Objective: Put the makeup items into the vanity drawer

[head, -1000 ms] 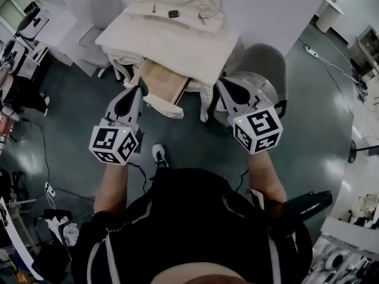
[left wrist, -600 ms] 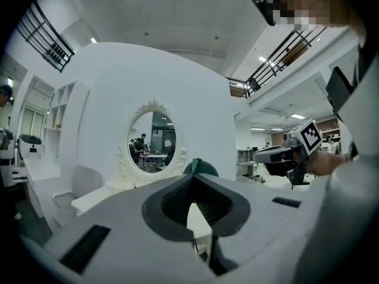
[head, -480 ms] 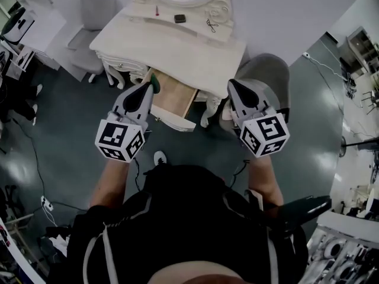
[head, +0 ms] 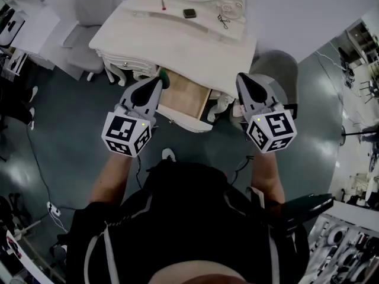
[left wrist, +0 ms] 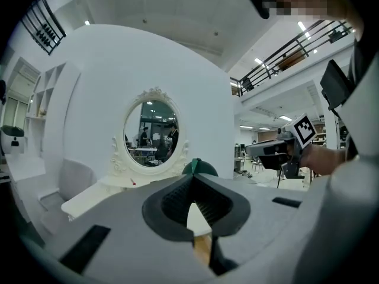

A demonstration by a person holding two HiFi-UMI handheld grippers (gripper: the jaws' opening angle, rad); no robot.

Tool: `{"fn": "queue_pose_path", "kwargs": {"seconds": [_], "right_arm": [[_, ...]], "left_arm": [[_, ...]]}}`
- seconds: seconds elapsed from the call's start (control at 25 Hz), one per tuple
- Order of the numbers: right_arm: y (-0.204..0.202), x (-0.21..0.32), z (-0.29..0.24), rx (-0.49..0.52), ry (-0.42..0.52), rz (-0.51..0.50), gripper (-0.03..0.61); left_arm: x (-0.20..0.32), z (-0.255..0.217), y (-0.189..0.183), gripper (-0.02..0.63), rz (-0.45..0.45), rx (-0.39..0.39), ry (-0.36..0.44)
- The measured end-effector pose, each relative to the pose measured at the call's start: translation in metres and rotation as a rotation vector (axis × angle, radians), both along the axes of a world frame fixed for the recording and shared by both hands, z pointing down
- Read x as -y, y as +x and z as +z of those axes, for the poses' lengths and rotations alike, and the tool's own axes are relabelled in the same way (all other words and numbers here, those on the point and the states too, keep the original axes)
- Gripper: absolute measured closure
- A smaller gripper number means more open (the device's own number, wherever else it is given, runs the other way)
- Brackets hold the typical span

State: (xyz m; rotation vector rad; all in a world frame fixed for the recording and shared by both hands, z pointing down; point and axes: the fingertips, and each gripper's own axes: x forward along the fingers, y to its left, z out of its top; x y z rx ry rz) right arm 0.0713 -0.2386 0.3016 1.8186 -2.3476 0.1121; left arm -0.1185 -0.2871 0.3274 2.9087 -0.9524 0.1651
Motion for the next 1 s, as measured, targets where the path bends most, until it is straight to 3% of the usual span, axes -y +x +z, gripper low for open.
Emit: {"fn": "queue_pose_path", "kwargs": {"seconds": [0.24,0.48,0.76,1.0], "right_arm": [[-0.020,0.023,0.010,0.002,-0.032,0.039,0.572],[-0.022,0.040,0.036,-0.030,-0.101,0.020,0.572],[-0.009,0.061,0.059,-0.008,-0.121,-0.035,0.572],[0.009,0.074,0.074,-0.021,-0.144,-0.068,0.572]], "left_arm": [[0.032,0.021,-0.010,0.609,0.071,0.014,-0.030],[0.057,0.059,0.004,0.609,0.108,0.068,-0.063],[0.077,0.108,0.025,0.609,0.094,0.183,-0.108],[0.097,0.163,0.045,0.609,0.054,0.328,-0.144]]}}
